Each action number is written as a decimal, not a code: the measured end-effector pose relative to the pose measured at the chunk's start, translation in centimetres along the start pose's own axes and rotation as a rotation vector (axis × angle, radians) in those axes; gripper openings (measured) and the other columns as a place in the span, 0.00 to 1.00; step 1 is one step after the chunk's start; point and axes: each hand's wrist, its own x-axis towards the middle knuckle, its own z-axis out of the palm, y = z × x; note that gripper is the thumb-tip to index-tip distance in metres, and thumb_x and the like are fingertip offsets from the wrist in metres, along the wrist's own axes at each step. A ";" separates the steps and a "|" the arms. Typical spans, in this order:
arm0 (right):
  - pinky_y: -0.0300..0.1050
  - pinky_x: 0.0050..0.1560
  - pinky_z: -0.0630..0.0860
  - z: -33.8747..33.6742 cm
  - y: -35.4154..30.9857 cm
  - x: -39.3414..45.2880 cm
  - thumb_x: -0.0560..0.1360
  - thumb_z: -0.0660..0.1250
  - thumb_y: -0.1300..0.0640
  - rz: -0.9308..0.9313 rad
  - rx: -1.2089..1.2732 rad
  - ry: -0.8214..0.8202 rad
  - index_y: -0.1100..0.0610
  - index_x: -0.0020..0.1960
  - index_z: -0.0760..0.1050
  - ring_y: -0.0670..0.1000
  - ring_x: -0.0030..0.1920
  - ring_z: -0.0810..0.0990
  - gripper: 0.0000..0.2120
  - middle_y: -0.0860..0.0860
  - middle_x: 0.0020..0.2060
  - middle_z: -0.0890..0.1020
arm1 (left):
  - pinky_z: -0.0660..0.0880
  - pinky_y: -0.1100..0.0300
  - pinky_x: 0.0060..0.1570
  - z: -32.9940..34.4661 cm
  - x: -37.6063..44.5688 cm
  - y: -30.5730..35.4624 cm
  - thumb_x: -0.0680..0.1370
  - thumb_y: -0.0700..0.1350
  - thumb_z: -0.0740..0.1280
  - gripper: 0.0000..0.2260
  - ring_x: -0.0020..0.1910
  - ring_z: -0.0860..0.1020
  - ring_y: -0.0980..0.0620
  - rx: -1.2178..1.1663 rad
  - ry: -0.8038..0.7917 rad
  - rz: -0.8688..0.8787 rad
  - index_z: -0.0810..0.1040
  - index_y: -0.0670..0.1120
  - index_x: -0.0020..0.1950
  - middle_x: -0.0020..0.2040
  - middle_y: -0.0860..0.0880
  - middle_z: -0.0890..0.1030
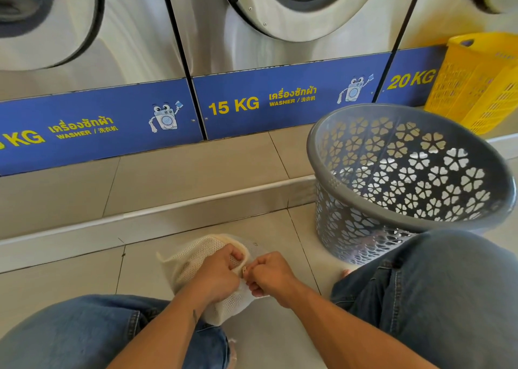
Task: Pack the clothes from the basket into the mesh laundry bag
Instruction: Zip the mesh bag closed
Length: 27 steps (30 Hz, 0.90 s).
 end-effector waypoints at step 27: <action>0.39 0.34 0.75 1.9 1.8 0.9 0.69 0.66 0.71 -0.158 -0.068 0.023 0.56 0.34 0.83 0.46 0.31 0.79 0.14 0.48 0.28 0.82 | 0.72 0.64 0.47 -0.3 0.5 -0.6 0.74 0.45 0.66 0.09 0.50 0.76 0.59 -0.080 0.018 -0.069 0.76 0.57 0.52 0.53 0.56 0.79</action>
